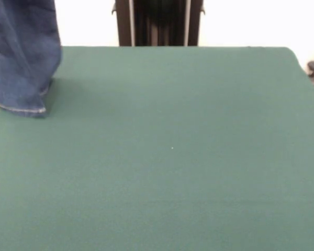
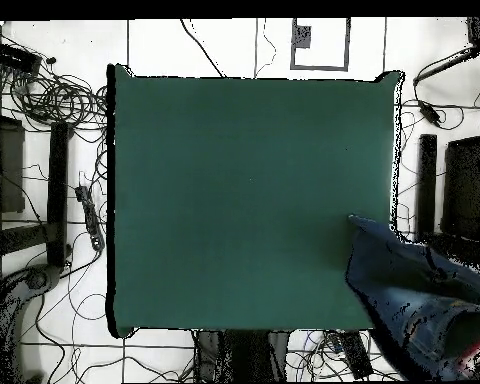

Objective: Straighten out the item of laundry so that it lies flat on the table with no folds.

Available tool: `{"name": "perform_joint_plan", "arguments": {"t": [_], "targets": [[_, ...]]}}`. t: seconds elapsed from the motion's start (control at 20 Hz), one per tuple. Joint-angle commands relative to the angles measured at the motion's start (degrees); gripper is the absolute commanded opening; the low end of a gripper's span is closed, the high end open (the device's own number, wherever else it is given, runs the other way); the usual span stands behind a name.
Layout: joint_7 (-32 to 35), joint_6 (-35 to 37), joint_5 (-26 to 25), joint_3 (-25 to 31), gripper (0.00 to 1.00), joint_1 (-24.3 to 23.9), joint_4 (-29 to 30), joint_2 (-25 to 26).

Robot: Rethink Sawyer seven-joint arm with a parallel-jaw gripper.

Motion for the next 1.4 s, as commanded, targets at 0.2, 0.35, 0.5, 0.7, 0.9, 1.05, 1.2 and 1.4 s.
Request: {"name": "perform_joint_plan", "arguments": {"t": [0.2,0.35,0.5,0.7,0.9,1.05,1.2,1.4], "targets": [[-17.93,-9.21,15.89,20.52,0.0,-7.56,23.44,1.29],[-16.01,-9.13,17.04,22.29,0.0,-8.23,24.34,1.42],[-15.61,-7.77,15.84,23.23,0.0,-8.74,23.93,0.83],[-16.75,-6.94,14.77,24.83,0.0,-10.65,24.02,-0.16],[-18.15,-8.53,14.48,27.17,0.0,-13.18,25.27,-0.9],[-19.06,-9.04,13.52,28.49,0.0,-14.75,25.08,-1.35],[-20.15,-8.12,12.38,28.75,0.0,-16.11,24.8,-2.96],[-24.29,-2.91,10.99,27.94,0.0,-18.15,21.02,-6.19]]}}
